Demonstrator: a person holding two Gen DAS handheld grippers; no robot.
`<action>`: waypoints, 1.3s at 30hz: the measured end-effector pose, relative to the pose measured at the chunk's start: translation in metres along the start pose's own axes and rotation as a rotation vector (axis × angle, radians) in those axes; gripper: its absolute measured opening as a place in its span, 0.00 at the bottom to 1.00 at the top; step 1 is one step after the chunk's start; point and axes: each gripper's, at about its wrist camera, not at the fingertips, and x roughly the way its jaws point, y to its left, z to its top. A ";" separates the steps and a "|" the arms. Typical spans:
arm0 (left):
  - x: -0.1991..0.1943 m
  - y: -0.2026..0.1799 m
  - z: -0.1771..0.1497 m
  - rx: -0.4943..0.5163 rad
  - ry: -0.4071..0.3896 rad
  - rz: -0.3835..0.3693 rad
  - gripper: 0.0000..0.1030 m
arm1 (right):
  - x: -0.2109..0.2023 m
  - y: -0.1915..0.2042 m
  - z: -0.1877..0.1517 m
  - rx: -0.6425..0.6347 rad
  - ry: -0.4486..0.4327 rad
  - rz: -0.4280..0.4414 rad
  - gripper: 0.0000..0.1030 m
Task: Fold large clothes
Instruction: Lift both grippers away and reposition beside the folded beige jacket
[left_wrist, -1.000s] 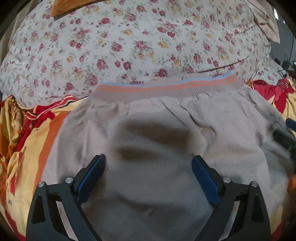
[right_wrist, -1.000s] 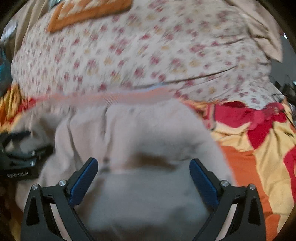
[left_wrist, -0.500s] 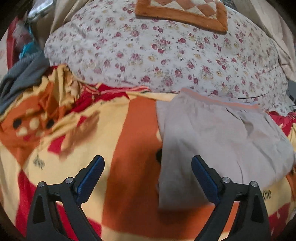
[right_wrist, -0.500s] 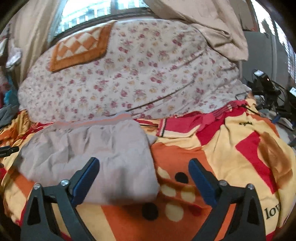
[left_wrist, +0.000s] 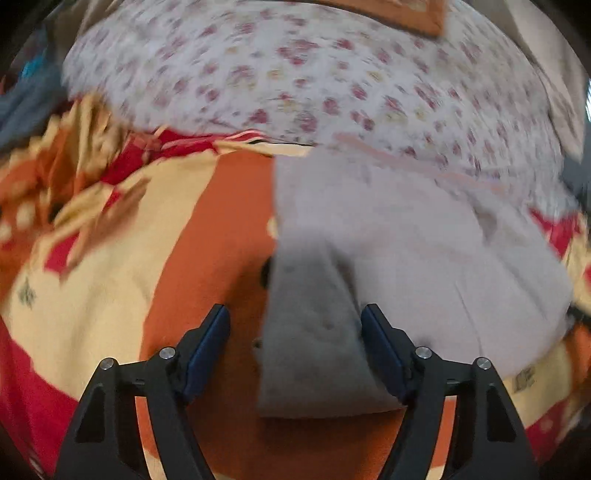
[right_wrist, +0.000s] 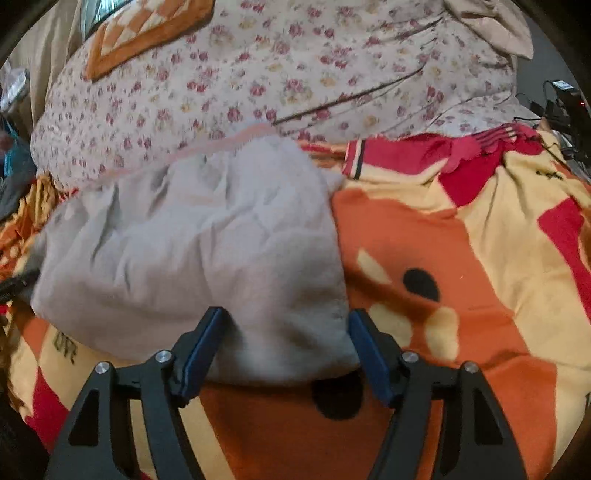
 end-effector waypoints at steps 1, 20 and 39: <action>-0.003 0.006 0.002 -0.027 -0.007 -0.009 0.62 | -0.005 -0.002 0.002 0.010 -0.019 -0.002 0.71; 0.078 0.003 0.073 -0.011 0.296 -0.265 0.90 | -0.030 0.018 0.028 -0.014 -0.147 0.025 0.72; 0.099 0.017 0.090 -0.132 0.270 -0.501 0.51 | -0.014 0.024 0.041 0.033 -0.162 0.004 0.72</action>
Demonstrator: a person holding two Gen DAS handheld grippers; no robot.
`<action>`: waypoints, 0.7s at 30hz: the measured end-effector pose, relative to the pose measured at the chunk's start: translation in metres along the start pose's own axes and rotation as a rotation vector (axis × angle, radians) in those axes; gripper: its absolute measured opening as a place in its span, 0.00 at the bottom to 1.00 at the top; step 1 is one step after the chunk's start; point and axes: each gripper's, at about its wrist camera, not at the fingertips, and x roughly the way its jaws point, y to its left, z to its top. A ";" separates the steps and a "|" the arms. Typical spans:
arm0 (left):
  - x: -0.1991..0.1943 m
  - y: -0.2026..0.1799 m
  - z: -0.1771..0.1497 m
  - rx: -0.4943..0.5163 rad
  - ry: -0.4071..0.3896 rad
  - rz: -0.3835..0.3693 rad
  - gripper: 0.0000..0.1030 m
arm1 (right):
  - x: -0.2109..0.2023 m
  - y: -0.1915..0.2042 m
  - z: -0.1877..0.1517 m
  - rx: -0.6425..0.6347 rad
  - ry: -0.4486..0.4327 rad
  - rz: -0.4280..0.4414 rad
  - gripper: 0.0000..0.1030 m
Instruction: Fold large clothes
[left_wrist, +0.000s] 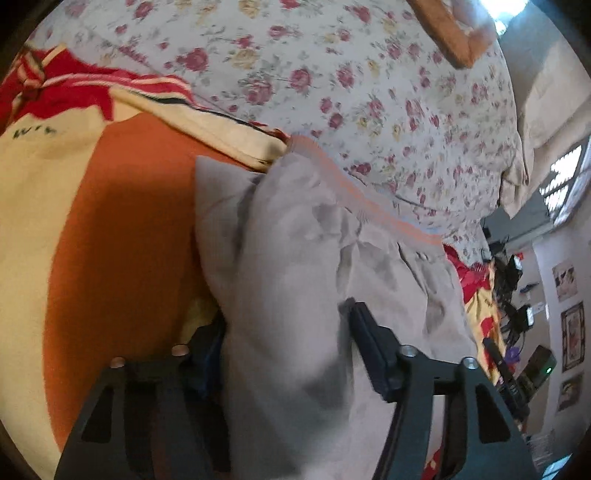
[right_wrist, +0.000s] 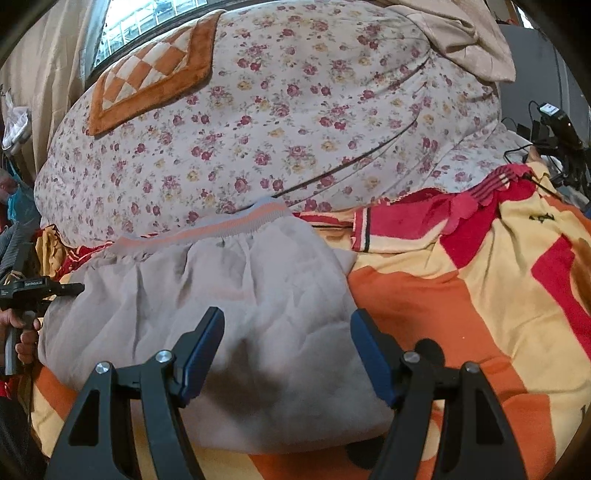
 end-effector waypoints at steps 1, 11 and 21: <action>0.000 -0.003 -0.001 0.019 0.001 0.007 0.51 | 0.000 0.001 0.000 -0.003 0.001 0.001 0.72; -0.001 -0.003 0.000 0.028 -0.016 0.014 0.25 | 0.007 -0.019 0.001 0.069 0.044 -0.062 0.73; -0.009 -0.010 -0.001 0.036 -0.041 0.019 0.10 | 0.006 -0.026 -0.002 0.071 0.050 -0.093 0.73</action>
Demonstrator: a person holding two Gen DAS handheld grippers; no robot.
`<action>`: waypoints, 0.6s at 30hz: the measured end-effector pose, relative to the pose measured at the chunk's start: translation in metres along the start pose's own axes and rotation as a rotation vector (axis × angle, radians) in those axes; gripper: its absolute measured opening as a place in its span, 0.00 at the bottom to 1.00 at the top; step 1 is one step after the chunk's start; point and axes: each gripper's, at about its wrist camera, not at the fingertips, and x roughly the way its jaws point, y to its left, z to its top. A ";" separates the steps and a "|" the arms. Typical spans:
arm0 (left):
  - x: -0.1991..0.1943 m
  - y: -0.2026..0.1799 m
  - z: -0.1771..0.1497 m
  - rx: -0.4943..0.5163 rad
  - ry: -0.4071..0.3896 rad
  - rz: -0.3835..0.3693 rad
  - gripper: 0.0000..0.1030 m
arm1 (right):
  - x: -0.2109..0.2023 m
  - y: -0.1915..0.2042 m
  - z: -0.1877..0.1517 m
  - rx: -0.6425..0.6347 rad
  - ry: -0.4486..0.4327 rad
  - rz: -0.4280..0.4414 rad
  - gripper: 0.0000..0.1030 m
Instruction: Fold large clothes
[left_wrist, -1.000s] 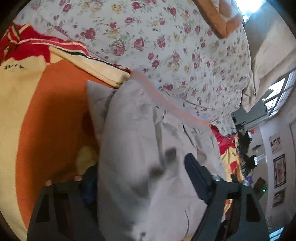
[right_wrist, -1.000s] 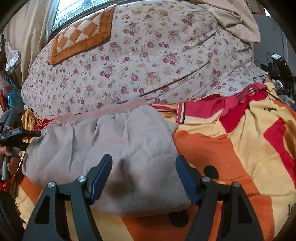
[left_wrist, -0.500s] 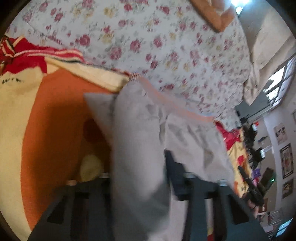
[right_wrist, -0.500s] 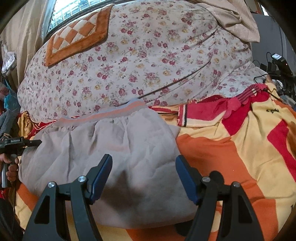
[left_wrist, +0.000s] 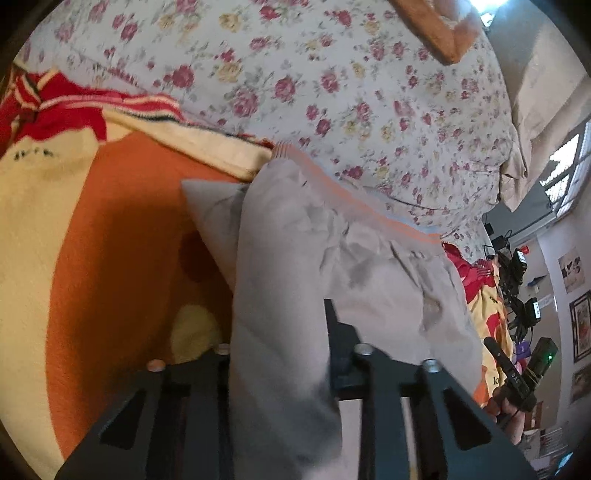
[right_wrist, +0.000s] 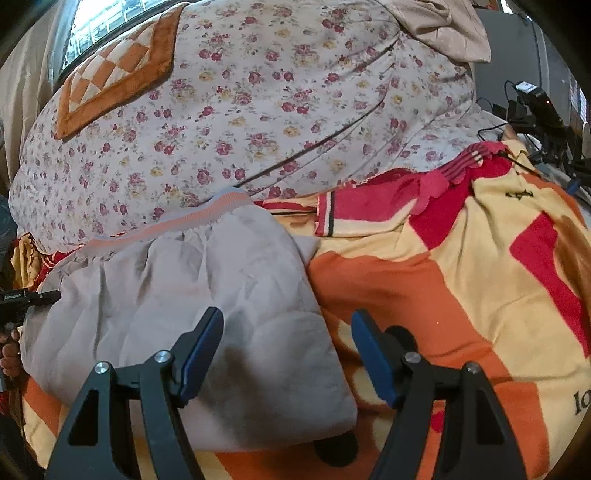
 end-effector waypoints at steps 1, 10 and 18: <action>-0.001 -0.002 0.000 0.009 -0.005 0.002 0.08 | 0.000 0.000 0.000 0.002 -0.001 0.000 0.73; -0.022 -0.052 0.005 -0.056 -0.054 -0.116 0.05 | -0.015 -0.023 0.005 0.093 -0.051 -0.053 0.73; 0.005 -0.147 0.013 -0.073 -0.094 -0.038 0.05 | -0.047 -0.080 0.003 0.262 -0.103 -0.049 0.73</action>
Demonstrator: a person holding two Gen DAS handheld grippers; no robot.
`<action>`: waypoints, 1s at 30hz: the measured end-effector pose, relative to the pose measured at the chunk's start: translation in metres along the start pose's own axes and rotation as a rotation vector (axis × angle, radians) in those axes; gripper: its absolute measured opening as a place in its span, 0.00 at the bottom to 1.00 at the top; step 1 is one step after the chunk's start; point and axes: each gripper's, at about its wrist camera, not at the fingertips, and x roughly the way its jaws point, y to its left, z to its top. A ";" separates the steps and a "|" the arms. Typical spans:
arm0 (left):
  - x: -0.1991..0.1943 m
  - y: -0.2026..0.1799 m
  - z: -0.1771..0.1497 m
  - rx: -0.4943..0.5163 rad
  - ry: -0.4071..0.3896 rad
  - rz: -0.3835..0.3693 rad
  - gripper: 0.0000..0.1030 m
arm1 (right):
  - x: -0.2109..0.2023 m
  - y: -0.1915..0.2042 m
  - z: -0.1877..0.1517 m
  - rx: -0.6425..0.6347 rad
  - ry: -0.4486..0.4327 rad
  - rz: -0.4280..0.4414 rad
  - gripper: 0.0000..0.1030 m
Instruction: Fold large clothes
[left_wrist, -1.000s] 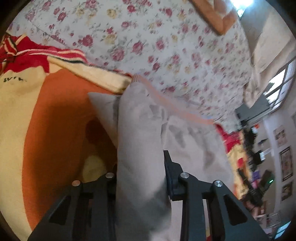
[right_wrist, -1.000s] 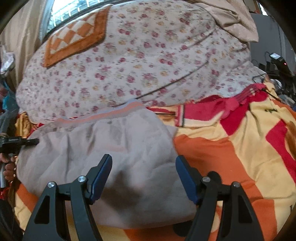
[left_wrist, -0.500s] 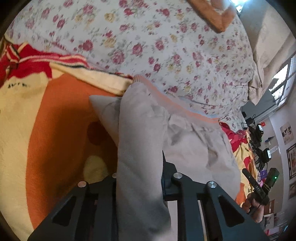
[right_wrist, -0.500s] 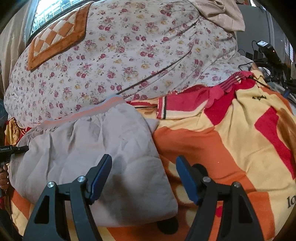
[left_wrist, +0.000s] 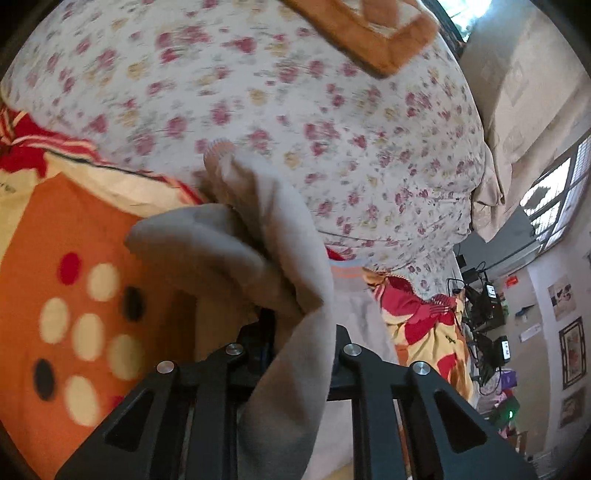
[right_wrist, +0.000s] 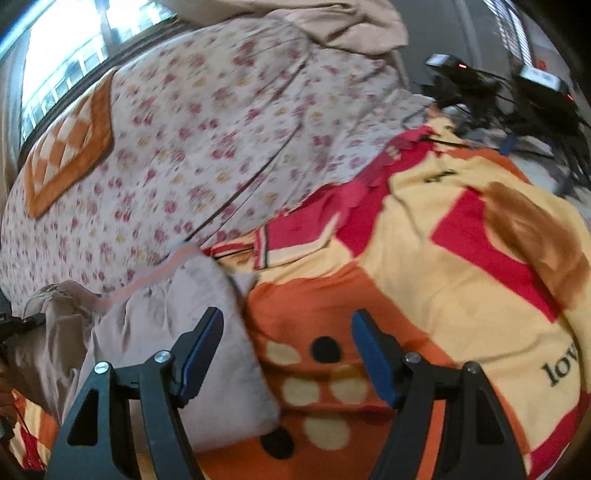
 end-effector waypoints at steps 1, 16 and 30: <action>0.006 -0.011 -0.001 -0.004 0.003 -0.004 0.05 | -0.003 -0.008 0.001 0.010 0.001 -0.001 0.73; 0.160 -0.144 -0.070 0.067 0.196 0.075 0.03 | -0.009 -0.072 0.002 0.160 0.031 0.060 0.73; 0.090 -0.189 -0.040 0.158 0.101 -0.081 0.21 | -0.018 -0.054 0.003 0.102 -0.017 0.078 0.73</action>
